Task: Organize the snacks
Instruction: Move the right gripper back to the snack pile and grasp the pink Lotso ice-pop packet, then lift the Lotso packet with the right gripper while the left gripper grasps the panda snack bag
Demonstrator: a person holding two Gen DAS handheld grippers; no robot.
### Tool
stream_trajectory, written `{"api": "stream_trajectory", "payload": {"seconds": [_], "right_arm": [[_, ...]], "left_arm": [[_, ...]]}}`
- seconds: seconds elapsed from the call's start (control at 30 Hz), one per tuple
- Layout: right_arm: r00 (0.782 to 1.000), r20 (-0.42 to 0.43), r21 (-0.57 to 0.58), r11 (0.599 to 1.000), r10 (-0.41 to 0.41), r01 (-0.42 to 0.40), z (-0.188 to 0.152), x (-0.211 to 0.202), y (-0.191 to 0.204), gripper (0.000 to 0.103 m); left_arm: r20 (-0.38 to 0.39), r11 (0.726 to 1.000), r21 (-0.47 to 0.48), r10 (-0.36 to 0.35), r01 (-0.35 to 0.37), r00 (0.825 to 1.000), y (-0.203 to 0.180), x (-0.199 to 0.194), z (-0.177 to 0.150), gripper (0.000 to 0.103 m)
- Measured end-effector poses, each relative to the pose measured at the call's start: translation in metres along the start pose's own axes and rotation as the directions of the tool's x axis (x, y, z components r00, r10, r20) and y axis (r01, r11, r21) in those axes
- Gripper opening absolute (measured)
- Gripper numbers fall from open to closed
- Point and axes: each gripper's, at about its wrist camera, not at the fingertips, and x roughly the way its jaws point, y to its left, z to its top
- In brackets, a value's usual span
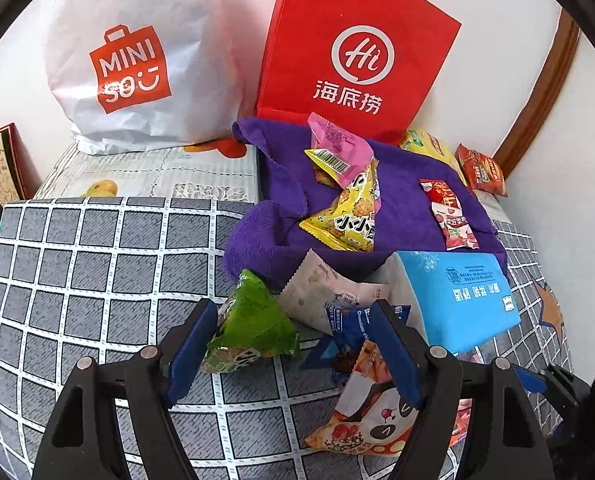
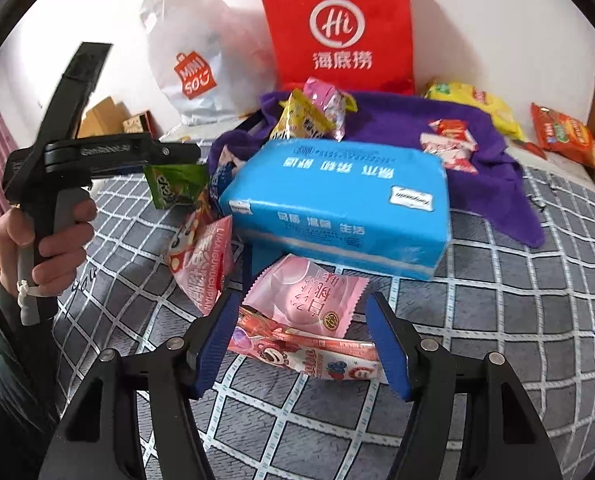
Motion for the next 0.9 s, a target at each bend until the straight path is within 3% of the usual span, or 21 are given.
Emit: {"api": "stream_trajectory", "payload": {"seconds": [0.13,0.23,0.37,0.5,0.6,0.63,0.7,0.77,0.9], "right_arm": [[0.995,-0.091,-0.027,0.999,-0.028,0.026,-0.003,0.011,0.001,0.065],[0.989,-0.146,-0.031,0.999,0.007,-0.012,-0.014,0.006,0.006,0.065],[0.987,-0.157,-0.079,0.996,0.032,-0.044,-0.027,-0.001,0.023,0.065],[0.985,-0.174,-0.171,0.985,0.006,-0.036,-0.037,0.007,0.046,0.065],[0.985,-0.162,-0.226,0.974,-0.053,0.015,-0.043,0.016,0.054,0.065],[0.987,-0.149,-0.232,0.972,-0.057,0.021,-0.044,0.014,0.055,0.062],[0.990,-0.127,-0.220,0.975,-0.054,0.025,-0.046,0.008,0.055,0.026],[0.993,-0.103,-0.198,0.979,-0.065,0.044,-0.051,-0.003,0.051,0.021],[0.994,-0.020,-0.148,0.983,-0.108,0.104,-0.057,-0.028,0.039,0.021]], "left_arm": [[0.010,1.000,-0.012,-0.028,0.028,1.000,0.003,-0.003,-0.003,0.077],[0.013,0.998,-0.046,-0.052,0.053,0.999,0.008,-0.004,-0.002,0.077],[0.018,0.997,-0.051,-0.060,0.061,0.998,0.009,-0.006,-0.002,0.077],[0.012,0.997,-0.045,-0.057,0.057,0.998,0.008,-0.006,-0.003,0.077],[0.013,0.997,-0.046,-0.054,0.054,0.998,0.009,-0.006,-0.004,0.077],[0.013,0.997,-0.048,-0.053,0.054,0.998,0.010,-0.007,-0.005,0.077],[0.014,0.997,-0.051,-0.053,0.054,0.998,0.010,-0.008,-0.005,0.077],[0.016,0.997,-0.050,-0.055,0.055,0.998,0.009,-0.008,-0.005,0.077],[0.008,0.998,-0.033,-0.061,0.061,0.998,0.005,-0.009,-0.007,0.077]]}}
